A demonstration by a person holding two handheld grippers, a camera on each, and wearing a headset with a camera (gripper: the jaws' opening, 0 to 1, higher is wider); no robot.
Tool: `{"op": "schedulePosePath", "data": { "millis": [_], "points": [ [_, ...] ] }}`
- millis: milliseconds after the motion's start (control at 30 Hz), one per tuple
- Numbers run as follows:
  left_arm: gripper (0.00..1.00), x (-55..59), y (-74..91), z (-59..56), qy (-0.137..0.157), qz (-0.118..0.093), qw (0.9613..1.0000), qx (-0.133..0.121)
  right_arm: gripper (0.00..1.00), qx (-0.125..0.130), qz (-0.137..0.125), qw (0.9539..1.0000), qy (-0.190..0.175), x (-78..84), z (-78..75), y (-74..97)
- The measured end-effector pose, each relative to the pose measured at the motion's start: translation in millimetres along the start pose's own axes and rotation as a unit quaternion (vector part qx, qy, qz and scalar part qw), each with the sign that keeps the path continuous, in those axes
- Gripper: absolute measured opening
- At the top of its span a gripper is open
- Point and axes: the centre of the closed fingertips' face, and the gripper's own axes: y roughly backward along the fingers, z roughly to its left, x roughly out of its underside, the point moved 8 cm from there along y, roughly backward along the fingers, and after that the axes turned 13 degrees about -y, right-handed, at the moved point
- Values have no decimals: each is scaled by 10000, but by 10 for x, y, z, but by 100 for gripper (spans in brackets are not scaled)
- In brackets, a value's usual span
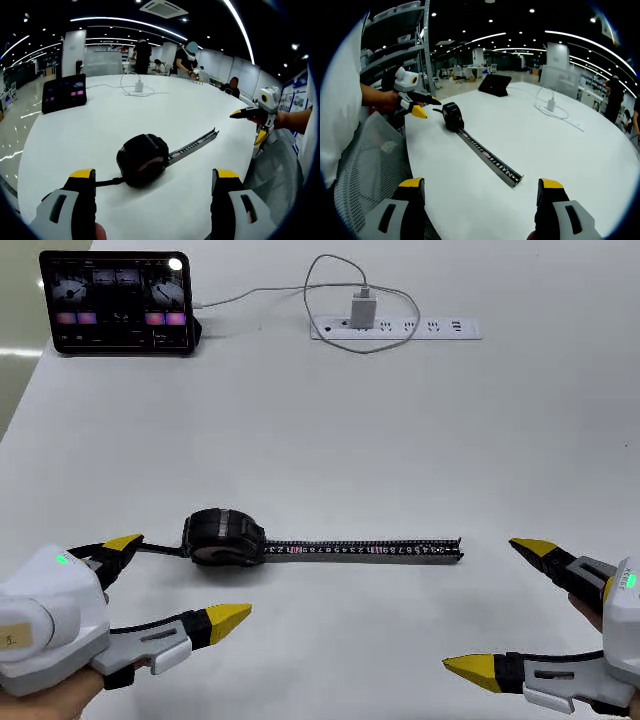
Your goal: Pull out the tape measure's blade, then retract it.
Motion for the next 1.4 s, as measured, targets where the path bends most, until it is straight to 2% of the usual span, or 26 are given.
{"op": "schedulePosePath", "data": {
  "millis": [200,500,900,1300,1367,1400],
  "points": [
    [93,-20,-103,-18,127,-36,9999,-11,92,10,1,10000,22,-20,-28,-4],
    [92,-35,-290,-53,245,17,9997,-22,91,39,16,10000,13,-5,-60,1],
    [91,-14,-387,-83,355,-17,9993,60,91,72,10,10000,2,-11,-93,8],
    [90,-13,-432,-95,540,-77,9984,-148,89,88,13,10000,40,-30,-108,11],
    [88,-19,-439,-101,524,-18,9983,-243,89,95,22,9999,55,-30,-115,8],
    [88,-23,-438,-97,616,-63,9977,-276,89,90,28,9999,54,-29,-118,7]
  ]
}}
